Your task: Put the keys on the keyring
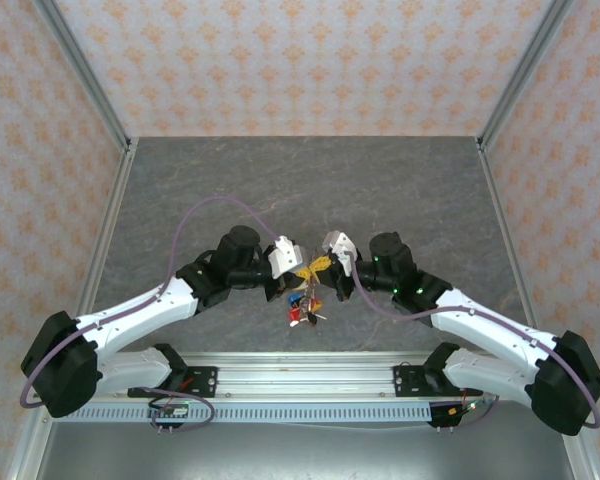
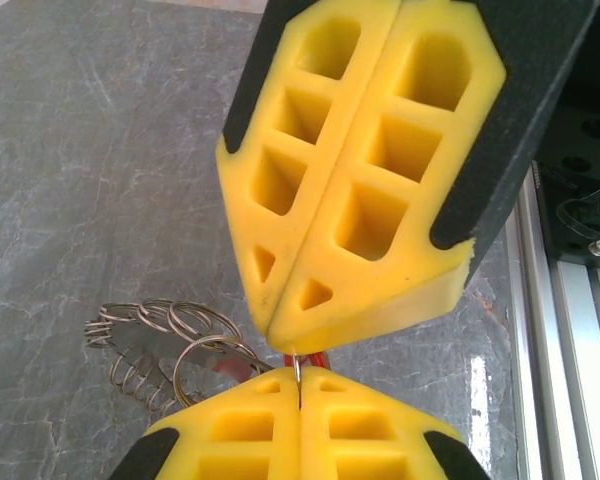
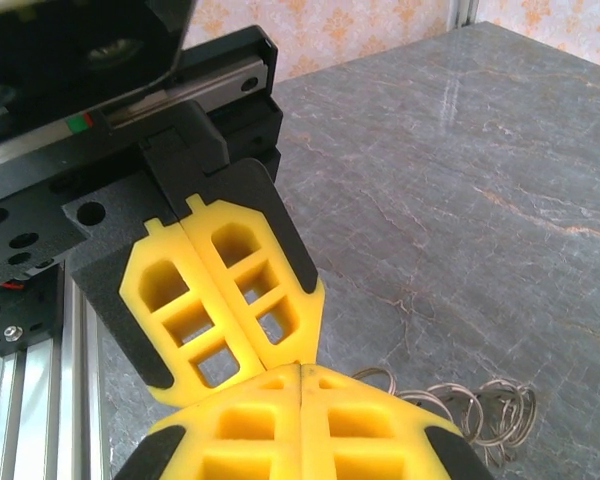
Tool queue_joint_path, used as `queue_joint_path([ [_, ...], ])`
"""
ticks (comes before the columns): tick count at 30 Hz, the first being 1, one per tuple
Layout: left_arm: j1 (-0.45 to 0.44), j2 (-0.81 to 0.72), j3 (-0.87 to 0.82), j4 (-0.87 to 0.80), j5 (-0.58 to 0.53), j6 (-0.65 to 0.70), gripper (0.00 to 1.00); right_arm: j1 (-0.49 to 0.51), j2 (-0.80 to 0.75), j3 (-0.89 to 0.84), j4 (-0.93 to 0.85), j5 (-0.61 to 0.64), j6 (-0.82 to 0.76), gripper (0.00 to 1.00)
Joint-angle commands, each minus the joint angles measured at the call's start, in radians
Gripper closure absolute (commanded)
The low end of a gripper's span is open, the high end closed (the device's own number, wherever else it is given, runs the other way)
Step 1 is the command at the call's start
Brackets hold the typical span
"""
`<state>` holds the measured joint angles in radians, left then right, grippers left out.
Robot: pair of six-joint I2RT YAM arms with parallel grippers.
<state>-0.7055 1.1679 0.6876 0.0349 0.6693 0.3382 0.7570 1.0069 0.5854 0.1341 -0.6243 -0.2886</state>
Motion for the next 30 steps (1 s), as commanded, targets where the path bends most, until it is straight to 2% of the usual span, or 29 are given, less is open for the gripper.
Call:
queue_joint_path([
  [1,-0.007,0.001,0.048,0.045,0.06,-0.014,1.0,0.005,-0.017,-0.011,0.072,-0.011,0.004,1.0],
  [9,-0.005,-0.002,0.052,0.055,0.072,-0.039,1.0,0.005,-0.016,-0.027,0.052,0.037,-0.036,1.0],
  [14,-0.005,-0.017,0.047,0.004,-0.106,-0.039,1.0,0.005,-0.088,-0.095,0.089,0.193,0.027,1.0],
  [18,-0.002,-0.031,0.025,0.016,-0.054,-0.028,1.0,0.005,-0.16,-0.129,0.036,0.247,0.095,1.0],
  [22,-0.002,-0.027,0.018,0.022,-0.048,-0.03,1.0,0.005,-0.179,-0.142,-0.008,0.254,0.161,1.0],
  [27,-0.001,-0.034,0.016,0.037,-0.045,-0.034,1.0,0.005,-0.152,-0.15,0.046,0.135,0.236,0.88],
  [30,-0.002,-0.036,0.021,0.034,-0.039,-0.034,1.0,0.005,-0.116,-0.148,0.066,0.112,0.241,0.79],
])
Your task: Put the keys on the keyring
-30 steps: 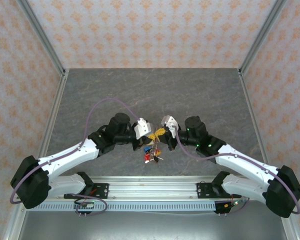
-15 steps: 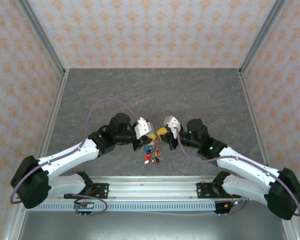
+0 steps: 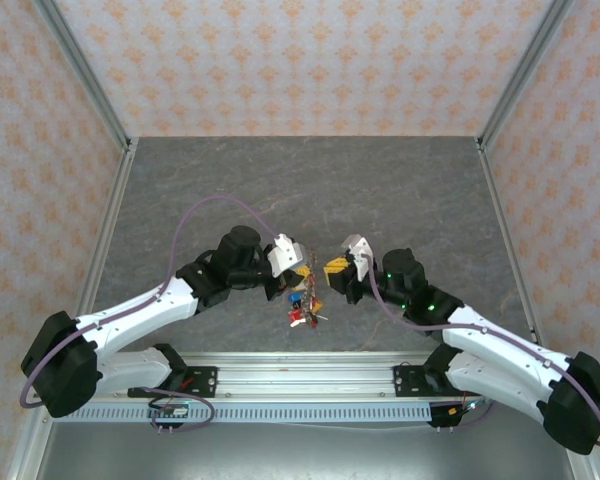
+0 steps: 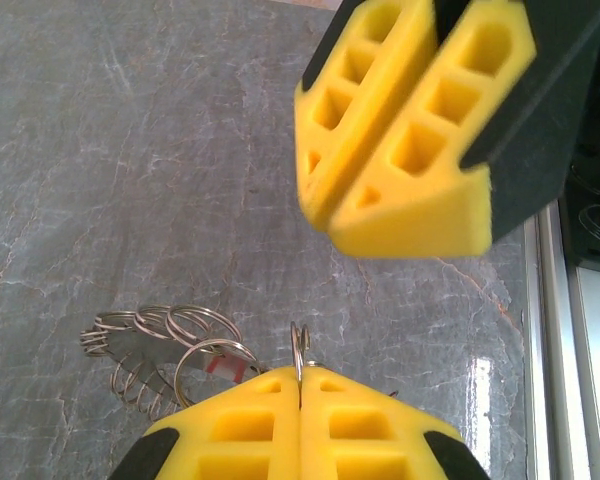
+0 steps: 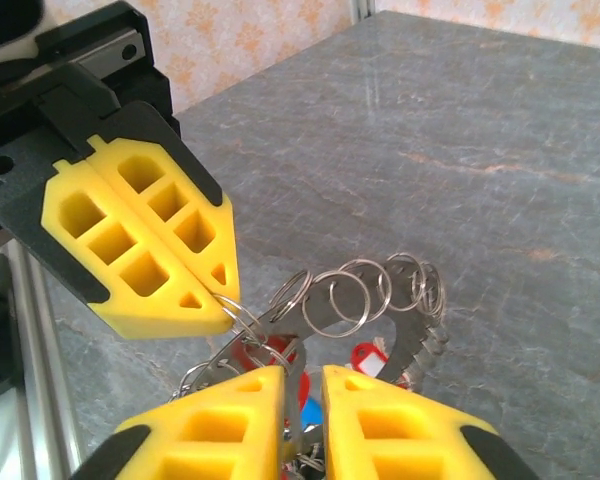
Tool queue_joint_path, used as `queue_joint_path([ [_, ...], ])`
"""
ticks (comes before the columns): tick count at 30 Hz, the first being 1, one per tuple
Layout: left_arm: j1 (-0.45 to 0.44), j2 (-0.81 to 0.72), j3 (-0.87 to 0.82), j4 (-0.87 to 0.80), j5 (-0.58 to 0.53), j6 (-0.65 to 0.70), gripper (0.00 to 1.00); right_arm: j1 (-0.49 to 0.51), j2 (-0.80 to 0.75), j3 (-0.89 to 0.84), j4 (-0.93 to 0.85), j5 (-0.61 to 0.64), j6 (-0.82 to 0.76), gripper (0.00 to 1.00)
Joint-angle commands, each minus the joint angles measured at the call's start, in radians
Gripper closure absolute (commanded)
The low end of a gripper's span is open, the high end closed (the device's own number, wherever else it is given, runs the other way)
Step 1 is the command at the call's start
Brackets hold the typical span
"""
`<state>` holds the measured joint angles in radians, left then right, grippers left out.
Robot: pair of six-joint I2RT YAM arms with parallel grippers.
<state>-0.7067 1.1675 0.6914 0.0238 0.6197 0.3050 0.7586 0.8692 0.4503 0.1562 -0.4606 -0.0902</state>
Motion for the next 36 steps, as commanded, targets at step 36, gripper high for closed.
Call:
queue_joint_path([
  [36,-0.002,-0.039,0.016,0.086,0.045,0.016,1.0,0.004,0.115,-0.038,0.041,0.053,-0.042,1.0],
])
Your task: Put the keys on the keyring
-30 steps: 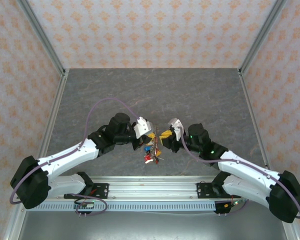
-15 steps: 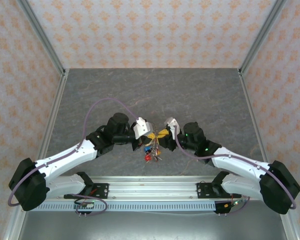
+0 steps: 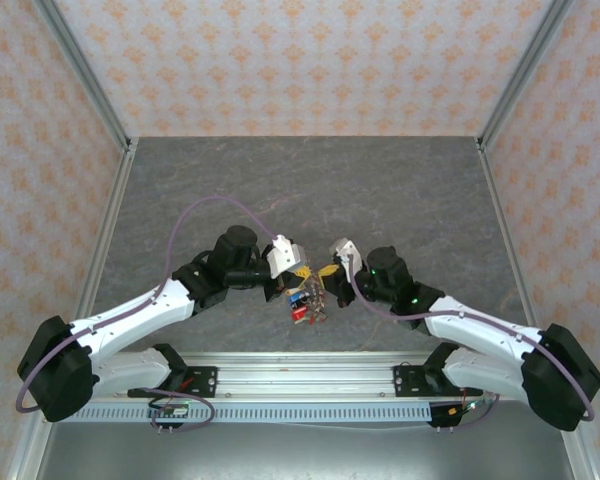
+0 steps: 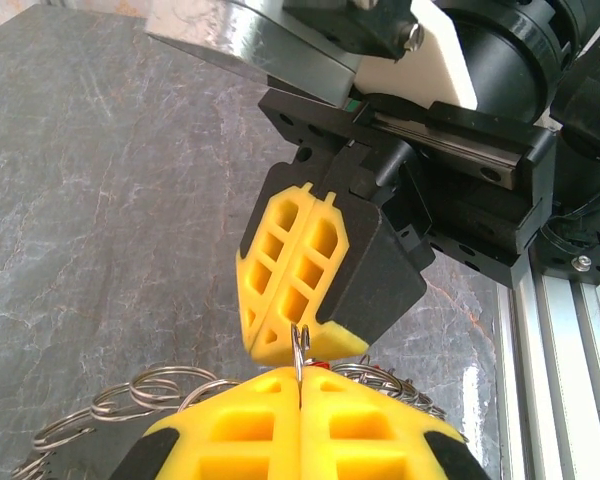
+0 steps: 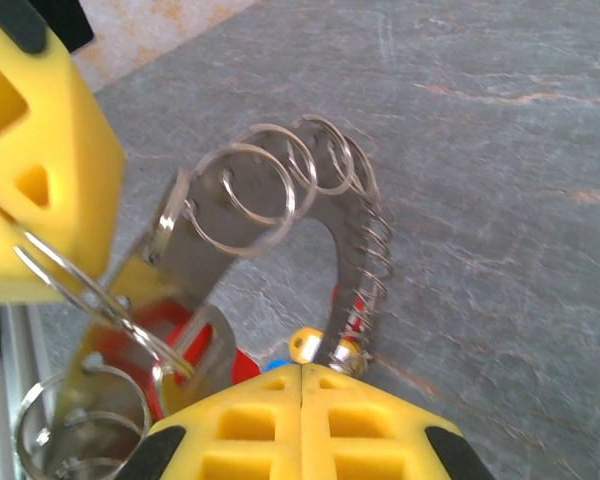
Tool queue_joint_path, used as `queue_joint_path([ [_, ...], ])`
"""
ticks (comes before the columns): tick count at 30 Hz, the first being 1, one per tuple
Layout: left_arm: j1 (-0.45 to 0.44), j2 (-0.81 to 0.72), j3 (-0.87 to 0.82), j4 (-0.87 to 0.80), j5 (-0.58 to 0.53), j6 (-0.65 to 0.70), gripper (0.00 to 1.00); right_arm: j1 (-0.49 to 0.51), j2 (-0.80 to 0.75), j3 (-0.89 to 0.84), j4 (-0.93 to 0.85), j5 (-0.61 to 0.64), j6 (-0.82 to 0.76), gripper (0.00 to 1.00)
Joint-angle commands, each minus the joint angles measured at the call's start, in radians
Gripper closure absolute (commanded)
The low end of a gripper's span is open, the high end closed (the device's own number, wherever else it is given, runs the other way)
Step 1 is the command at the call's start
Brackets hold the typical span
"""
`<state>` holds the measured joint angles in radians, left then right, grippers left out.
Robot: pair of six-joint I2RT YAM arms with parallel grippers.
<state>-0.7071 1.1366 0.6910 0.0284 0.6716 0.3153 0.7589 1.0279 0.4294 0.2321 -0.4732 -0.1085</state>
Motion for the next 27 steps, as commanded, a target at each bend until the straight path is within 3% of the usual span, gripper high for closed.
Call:
queue_joint_path([
  [1,-0.001,-0.006,0.017,0.081,-0.01,0.007,1.0,0.003,-0.058,-0.017,-0.05,0.072,-0.034,1.0],
  [5,-0.001,0.004,0.024,0.072,-0.005,0.01,1.0,0.003,-0.103,-0.013,-0.093,0.081,-0.071,0.99],
  [7,-0.002,0.008,0.026,0.072,-0.003,0.011,1.0,0.003,-0.123,-0.009,-0.107,0.085,-0.088,0.9],
  [10,-0.001,0.009,0.033,0.061,0.01,0.018,1.0,0.003,-0.165,0.003,-0.112,0.081,-0.126,0.85],
  [16,-0.002,0.009,0.046,0.029,0.048,0.058,1.0,0.003,-0.178,0.037,-0.078,-0.124,-0.331,0.75],
  [23,-0.003,0.002,0.056,-0.003,0.077,0.096,1.0,0.003,-0.106,0.1,-0.033,-0.142,-0.379,0.73],
  [27,-0.002,-0.005,0.051,-0.002,0.073,0.098,1.0,0.003,-0.058,0.14,-0.091,-0.194,-0.403,0.74],
])
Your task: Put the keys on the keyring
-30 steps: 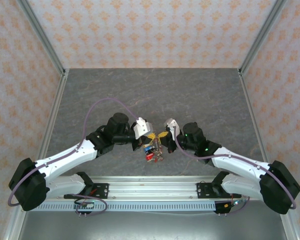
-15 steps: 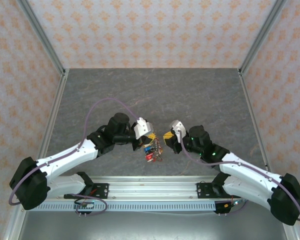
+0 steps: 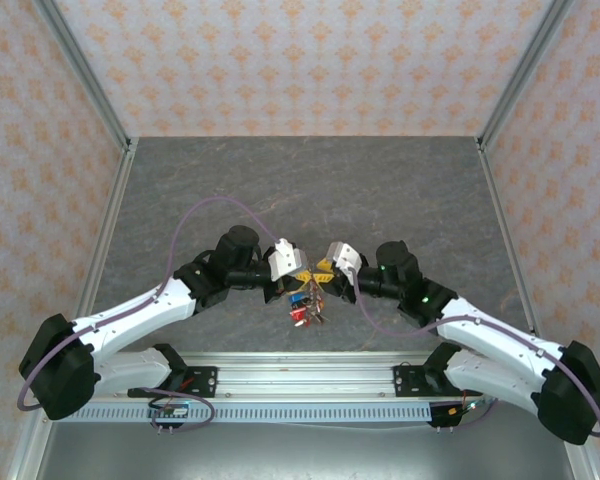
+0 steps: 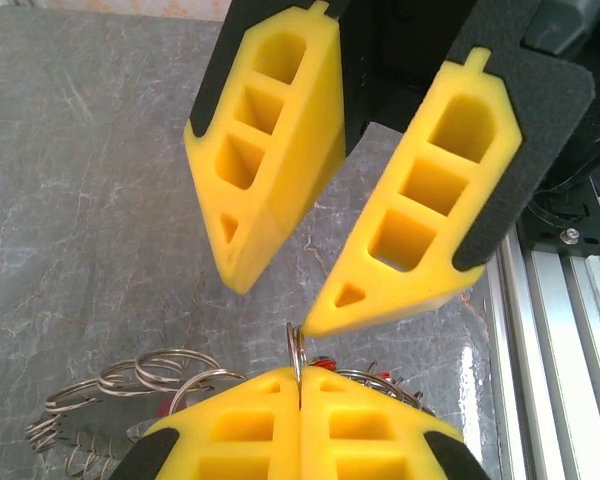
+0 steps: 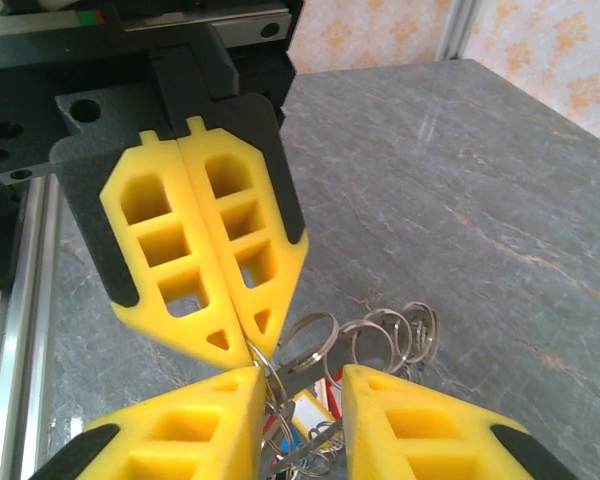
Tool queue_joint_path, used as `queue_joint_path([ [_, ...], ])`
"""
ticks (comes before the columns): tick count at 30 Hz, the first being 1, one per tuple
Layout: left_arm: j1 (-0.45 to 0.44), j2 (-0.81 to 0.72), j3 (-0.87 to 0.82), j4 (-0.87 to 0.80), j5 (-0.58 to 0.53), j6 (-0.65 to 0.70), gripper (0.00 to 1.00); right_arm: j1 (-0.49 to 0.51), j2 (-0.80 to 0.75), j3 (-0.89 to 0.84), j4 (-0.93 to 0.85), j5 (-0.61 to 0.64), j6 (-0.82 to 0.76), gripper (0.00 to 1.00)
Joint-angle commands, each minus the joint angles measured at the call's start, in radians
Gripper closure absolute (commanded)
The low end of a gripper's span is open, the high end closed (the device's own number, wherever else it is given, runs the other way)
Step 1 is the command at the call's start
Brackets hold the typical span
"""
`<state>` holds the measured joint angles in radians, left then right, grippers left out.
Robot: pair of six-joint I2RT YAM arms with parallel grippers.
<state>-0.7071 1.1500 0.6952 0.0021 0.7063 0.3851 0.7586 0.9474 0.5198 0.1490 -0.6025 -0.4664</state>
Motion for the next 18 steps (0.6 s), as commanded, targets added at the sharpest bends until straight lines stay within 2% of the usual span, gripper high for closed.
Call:
queue_joint_path([
  [1,-0.002,-0.021,0.046,0.027,0.036,0.028,1.0,0.004,0.031,0.054,-0.021,-0.075,-0.053,0.74],
  [18,-0.002,-0.033,0.038,0.038,0.035,0.029,1.0,0.003,0.047,0.031,-0.048,-0.026,-0.061,0.77],
])
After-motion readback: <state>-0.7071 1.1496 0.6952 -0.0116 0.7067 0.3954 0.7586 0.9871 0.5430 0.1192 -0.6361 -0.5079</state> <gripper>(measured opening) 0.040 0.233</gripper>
